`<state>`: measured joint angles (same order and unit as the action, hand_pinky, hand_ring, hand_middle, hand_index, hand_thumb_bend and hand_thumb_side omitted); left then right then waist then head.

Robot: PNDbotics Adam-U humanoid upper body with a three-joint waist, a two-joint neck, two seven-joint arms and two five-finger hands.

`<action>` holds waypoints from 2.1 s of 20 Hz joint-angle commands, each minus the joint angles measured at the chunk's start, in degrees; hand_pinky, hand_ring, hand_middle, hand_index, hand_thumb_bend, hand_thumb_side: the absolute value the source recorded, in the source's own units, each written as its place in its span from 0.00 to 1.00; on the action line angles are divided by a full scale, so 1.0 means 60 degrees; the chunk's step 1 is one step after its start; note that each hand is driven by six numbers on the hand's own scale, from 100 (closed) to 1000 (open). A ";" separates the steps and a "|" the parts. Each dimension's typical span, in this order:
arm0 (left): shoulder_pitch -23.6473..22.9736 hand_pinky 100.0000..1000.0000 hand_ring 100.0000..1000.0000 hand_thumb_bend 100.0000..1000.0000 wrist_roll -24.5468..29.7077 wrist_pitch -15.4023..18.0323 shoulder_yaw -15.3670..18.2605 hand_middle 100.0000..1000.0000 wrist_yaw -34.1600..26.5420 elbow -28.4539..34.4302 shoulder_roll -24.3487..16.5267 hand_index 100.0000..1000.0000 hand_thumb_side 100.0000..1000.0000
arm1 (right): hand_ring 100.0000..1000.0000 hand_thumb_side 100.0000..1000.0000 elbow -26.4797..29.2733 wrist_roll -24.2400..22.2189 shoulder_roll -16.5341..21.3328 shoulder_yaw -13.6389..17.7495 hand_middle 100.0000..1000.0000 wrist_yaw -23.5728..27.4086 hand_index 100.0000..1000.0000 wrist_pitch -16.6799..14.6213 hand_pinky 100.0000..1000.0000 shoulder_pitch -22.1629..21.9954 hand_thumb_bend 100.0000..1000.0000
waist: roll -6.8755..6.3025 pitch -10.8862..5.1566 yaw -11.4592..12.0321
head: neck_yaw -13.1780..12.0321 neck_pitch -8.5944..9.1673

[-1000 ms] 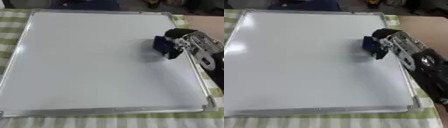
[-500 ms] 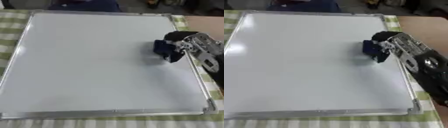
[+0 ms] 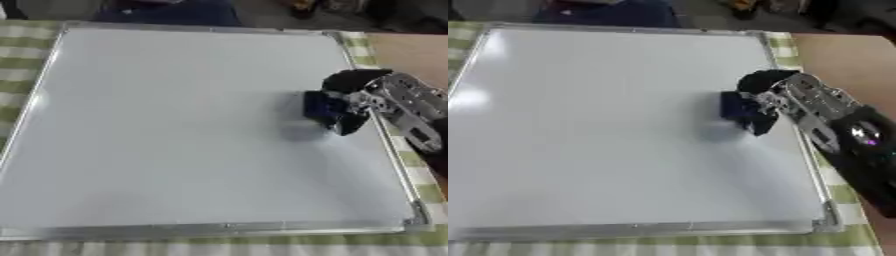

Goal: Wipe the whiteboard clean with a brush.

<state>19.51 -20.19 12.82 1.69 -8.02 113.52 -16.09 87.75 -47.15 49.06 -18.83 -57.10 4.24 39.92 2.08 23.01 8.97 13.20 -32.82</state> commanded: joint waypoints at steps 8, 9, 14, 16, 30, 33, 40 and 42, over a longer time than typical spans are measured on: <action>0.0086 0.62 0.76 0.20 0.0024 0.0005 0.0051 0.74 -0.0030 0.0178 -0.0185 0.81 1.00 | 0.76 0.06 0.0644 -0.0252 0.0557 -0.0182 0.48 0.0162 0.21 -0.0236 0.50 -0.0277 0.00 | -0.0006 -0.0225 -0.0058 | -0.0008 0.0006; 0.0085 0.62 0.76 0.20 0.0023 0.0004 0.0051 0.74 -0.0031 0.0178 -0.0186 0.81 1.00 | 0.76 0.06 0.0692 -0.0270 0.0571 -0.0180 0.48 0.0184 0.21 -0.0242 0.50 -0.0288 0.00 | -0.0005 -0.0227 -0.0060 | -0.0009 0.0005; 0.0072 0.62 0.76 0.20 0.0018 0.0002 0.0054 0.74 -0.0031 0.0178 -0.0188 0.81 1.00 | 0.75 0.06 0.0979 -0.0444 0.0658 -0.0182 0.47 0.0509 0.20 -0.0278 0.49 -0.0369 0.00 | 0.0006 -0.0237 -0.0053 | -0.0023 0.0004; 0.0073 0.62 0.76 0.20 0.0015 0.0003 0.0055 0.74 -0.0032 0.0178 -0.0189 0.81 1.00 | 0.75 0.06 0.1069 -0.0529 0.0683 -0.0170 0.47 0.0658 0.20 -0.0266 0.49 -0.0386 0.00 | 0.0008 -0.0232 -0.0049 | -0.0029 0.0011; 0.0111 0.62 0.76 0.20 0.0028 0.0011 0.0044 0.74 -0.0027 0.0178 -0.0180 0.81 1.00 | 0.76 0.06 0.0460 -0.0565 0.0546 -0.0106 0.48 0.0307 0.20 -0.0065 0.49 -0.0141 0.00 | -0.0029 -0.0133 0.0019 | 0.0021 0.0082; 0.0124 0.62 0.76 0.20 0.0034 0.0011 0.0041 0.74 -0.0024 0.0178 -0.0177 0.81 1.00 | 0.76 0.06 0.0087 -0.0492 0.0450 -0.0112 0.48 0.0025 0.21 0.0001 0.49 -0.0026 0.00 | -0.0041 -0.0098 0.0041 | 0.0027 0.0095; 0.0135 0.62 0.76 0.20 0.0037 0.0015 0.0043 0.74 -0.0011 0.0178 -0.0180 0.81 1.00 | 0.77 0.06 -0.0816 -0.0353 0.0247 -0.0038 0.48 -0.0407 0.21 0.0077 0.50 0.0289 0.00 | -0.0067 -0.0037 0.0082 | 0.0059 0.0133; 0.0132 0.62 0.76 0.20 0.0033 0.0013 0.0044 0.74 -0.0007 0.0178 -0.0178 0.81 1.00 | 0.77 0.06 -0.1079 -0.0298 0.0196 0.0022 0.48 -0.0508 0.21 0.0111 0.50 0.0364 0.00 | -0.0072 -0.0020 0.0079 | 0.0068 0.0143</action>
<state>19.66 -20.10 12.77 1.68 -8.02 113.52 -16.09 83.69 -49.15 49.65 -18.66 -59.08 4.72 42.42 2.03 23.48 9.40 13.40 -32.58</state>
